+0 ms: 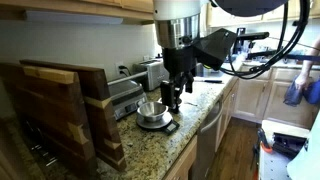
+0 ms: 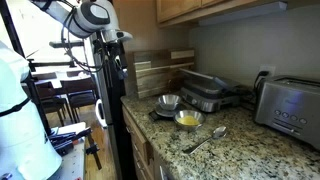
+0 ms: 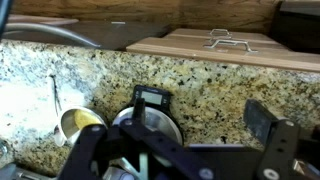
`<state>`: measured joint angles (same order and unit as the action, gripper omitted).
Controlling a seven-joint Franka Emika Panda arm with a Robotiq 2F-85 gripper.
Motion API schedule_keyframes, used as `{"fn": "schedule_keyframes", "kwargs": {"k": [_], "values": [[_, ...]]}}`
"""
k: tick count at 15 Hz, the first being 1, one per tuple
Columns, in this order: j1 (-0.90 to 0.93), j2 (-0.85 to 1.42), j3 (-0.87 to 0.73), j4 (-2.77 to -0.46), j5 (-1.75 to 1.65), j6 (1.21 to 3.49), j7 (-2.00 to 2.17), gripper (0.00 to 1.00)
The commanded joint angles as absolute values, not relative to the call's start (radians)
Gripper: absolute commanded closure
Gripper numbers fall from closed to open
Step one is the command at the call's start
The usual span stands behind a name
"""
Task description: Use the silver spoon to scoop out the contents in the right bowl into the left bowl
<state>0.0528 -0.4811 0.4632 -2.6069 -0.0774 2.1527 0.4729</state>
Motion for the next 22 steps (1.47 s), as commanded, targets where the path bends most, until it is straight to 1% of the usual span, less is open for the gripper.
{"fn": "schedule_keyframes", "kwargs": {"k": [1, 9, 15, 22], "values": [[0.091, -0.472, 0.427, -2.605, -0.099, 2.149, 0.490, 0.00], [0.089, -0.478, 0.414, -2.606, -0.095, 2.149, 0.480, 0.00], [0.078, -0.489, 0.300, -2.598, -0.083, 2.159, 0.401, 0.00], [0.028, -0.417, 0.159, -2.588, -0.167, 2.242, 0.188, 0.00]]}}
